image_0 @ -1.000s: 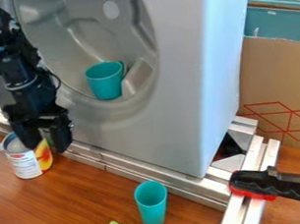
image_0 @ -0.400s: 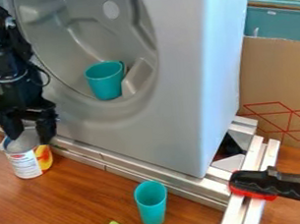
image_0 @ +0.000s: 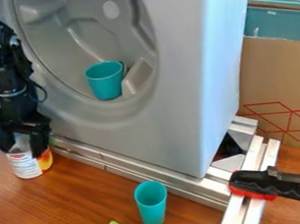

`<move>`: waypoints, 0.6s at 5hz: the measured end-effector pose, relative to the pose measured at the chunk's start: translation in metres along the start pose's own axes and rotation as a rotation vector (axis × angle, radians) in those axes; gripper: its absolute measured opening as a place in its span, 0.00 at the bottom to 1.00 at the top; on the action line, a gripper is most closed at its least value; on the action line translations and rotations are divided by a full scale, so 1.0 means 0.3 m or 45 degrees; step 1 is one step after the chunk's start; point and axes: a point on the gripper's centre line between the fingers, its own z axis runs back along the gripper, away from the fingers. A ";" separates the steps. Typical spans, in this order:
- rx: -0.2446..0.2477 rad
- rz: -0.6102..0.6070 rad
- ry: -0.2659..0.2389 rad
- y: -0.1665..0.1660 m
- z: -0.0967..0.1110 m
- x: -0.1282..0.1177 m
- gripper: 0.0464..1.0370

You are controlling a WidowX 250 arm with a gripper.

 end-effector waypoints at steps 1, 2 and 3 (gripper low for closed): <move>-0.024 -0.017 0.003 -0.008 -0.019 0.008 0.96; -0.021 -0.024 -0.006 -0.009 -0.020 0.011 0.96; 0.015 -0.007 -0.004 0.001 -0.032 -0.009 0.96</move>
